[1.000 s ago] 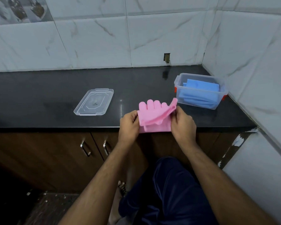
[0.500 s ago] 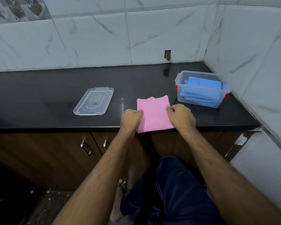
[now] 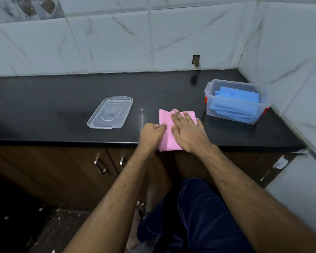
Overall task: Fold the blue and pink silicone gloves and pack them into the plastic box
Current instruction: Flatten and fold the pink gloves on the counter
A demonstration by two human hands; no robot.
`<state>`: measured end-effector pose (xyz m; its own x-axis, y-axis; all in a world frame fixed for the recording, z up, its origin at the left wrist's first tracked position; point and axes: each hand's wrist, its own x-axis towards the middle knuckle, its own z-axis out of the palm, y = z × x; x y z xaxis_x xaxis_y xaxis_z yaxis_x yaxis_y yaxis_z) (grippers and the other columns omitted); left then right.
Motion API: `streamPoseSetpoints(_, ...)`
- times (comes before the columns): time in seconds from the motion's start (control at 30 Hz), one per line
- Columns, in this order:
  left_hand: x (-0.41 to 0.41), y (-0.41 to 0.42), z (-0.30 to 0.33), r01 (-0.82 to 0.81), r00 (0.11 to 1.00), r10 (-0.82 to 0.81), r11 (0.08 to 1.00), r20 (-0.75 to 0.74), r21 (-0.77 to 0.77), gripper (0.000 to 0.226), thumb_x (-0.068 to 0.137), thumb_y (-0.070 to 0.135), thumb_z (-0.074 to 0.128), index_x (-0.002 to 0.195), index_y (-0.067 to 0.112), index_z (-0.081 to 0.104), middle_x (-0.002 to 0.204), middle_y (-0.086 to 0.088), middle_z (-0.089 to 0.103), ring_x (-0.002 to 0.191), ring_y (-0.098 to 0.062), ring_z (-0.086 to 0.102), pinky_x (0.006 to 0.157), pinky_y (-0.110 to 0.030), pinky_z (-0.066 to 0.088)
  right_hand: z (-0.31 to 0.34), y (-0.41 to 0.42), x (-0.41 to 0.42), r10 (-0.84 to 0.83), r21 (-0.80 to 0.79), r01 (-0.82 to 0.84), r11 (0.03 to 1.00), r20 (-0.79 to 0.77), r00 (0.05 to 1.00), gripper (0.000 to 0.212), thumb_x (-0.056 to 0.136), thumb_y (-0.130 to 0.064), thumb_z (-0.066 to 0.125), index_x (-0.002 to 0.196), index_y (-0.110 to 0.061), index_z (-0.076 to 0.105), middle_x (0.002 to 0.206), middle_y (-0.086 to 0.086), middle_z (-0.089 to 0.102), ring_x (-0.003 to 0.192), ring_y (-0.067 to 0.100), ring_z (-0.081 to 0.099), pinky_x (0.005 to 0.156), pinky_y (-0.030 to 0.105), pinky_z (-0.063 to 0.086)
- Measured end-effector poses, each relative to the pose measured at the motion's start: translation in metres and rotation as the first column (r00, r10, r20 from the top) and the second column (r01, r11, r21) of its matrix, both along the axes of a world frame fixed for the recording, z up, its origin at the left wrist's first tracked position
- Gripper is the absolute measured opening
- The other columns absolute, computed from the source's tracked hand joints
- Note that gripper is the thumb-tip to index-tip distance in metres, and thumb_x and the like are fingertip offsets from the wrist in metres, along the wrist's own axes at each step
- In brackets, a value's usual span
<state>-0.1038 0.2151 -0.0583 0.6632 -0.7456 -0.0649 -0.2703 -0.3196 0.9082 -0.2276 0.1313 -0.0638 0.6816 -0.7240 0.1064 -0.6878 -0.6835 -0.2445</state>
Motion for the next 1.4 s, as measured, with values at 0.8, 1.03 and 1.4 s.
streamPoseSetpoints(0.8, -0.037, 0.006, 0.01, -0.192, 0.974, 0.184, 0.98, 0.133, 0.048, 0.045, 0.088, 0.048, 0.074, 0.093, 0.007, 0.056, 0.091, -0.007, 0.058, 0.085, -0.025, 0.054, 0.052, -0.022, 0.031, -0.006, -0.01, 0.0, 0.028, 0.106, -0.024, 0.994, -0.032, 0.999, 0.058, 0.106, -0.038, 0.017, 0.163, -0.036, 0.007, 0.169, -0.019, -0.004, 0.157, 0.011, -0.003, 0.126, 0.049, 0.002)
streamPoseSetpoints(1.03, -0.028, -0.006, 0.022, -0.116, 0.988, 0.095, 0.975, 0.118, 0.189, 0.031, 0.089, 0.036, 0.072, 0.094, 0.018, 0.048, 0.089, -0.001, 0.053, 0.087, -0.025, 0.052, 0.069, -0.027, 0.041, -0.004, -0.004, -0.02, 0.011, 0.196, -0.05, 0.979, 0.197, 0.98, 0.05, 0.108, -0.032, 0.032, 0.158, -0.032, 0.034, 0.169, -0.015, 0.016, 0.157, 0.01, 0.005, 0.126, 0.044, 0.009)
streamPoseSetpoints(1.4, -0.03, 0.018, 0.069, 0.308, 0.933, -0.297, 0.951, 0.205, -0.023, 0.024, 0.089, 0.027, 0.076, 0.102, 0.021, 0.056, 0.106, -0.004, 0.066, 0.092, -0.023, 0.064, 0.073, -0.039, 0.053, 0.021, 0.004, -0.059, -0.096, 0.23, -0.002, 0.973, 0.411, 0.906, 0.068, 0.101, -0.06, 0.041, 0.159, -0.028, 0.025, 0.162, -0.003, 0.035, 0.149, 0.018, 0.033, 0.119, 0.053, 0.031)
